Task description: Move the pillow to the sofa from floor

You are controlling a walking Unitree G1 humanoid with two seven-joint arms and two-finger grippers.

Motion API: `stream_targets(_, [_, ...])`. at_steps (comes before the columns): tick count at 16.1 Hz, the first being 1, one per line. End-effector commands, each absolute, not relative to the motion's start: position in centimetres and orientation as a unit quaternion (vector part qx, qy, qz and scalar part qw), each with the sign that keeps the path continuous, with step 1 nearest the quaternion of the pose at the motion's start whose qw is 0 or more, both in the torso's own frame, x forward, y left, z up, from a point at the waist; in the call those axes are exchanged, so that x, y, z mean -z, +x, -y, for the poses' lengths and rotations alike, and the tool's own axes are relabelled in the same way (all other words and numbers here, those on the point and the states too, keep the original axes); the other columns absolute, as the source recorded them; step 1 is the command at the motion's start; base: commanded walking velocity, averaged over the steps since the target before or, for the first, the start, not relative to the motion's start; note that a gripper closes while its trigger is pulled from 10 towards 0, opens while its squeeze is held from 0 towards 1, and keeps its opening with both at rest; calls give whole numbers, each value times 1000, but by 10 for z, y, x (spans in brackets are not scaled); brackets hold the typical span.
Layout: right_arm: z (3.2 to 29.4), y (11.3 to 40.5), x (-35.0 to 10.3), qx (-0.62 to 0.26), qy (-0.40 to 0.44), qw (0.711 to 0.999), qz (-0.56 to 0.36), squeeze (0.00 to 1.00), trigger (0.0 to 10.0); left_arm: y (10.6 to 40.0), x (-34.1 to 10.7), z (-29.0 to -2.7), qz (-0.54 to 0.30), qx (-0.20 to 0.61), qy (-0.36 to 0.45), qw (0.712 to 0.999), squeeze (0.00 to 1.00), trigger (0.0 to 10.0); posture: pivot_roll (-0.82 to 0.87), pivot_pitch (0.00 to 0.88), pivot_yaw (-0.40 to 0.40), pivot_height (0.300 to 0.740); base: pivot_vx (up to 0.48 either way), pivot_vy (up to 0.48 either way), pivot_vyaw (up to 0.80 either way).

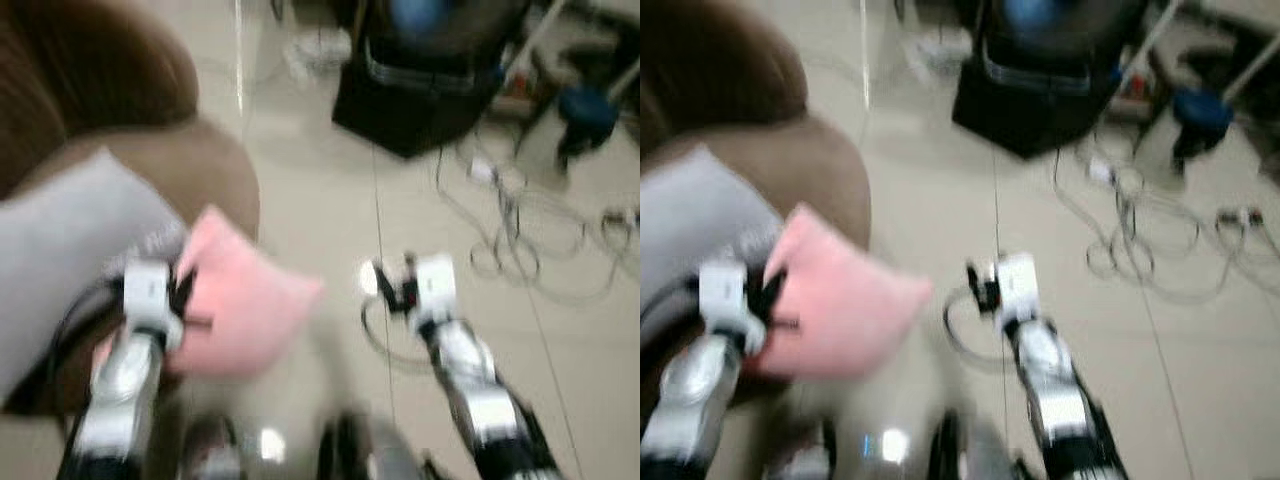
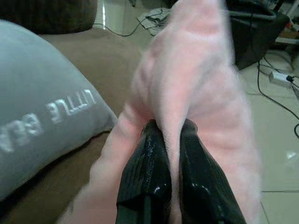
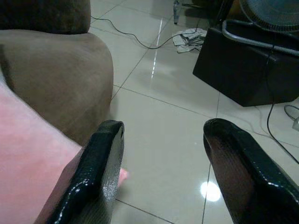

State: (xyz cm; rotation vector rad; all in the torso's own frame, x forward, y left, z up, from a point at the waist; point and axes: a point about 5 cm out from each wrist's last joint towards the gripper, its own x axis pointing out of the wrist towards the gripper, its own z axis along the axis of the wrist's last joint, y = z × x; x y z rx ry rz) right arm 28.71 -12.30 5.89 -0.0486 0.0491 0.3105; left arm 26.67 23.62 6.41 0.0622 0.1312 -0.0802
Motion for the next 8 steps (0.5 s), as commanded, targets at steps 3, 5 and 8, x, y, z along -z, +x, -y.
stream_targets(3, [133,267,-55,-172,-26,984,-38,0,10000,245,-67,-246,-91,44,55,993,0,10000,117,130,-138,740,0,0,0])
stream_targets(5, [137,257,-61,-174,-27,984,-39,0,10000,238,-75,-242,-97,50,43,993,0,10000,118,125,-140,740,0,0,0])
stream_targets(8, [136,257,-67,-180,-23,983,-32,0,10000,239,-82,-229,-84,26,-5,996,0,10000,118,119,-142,740,0,0,0])
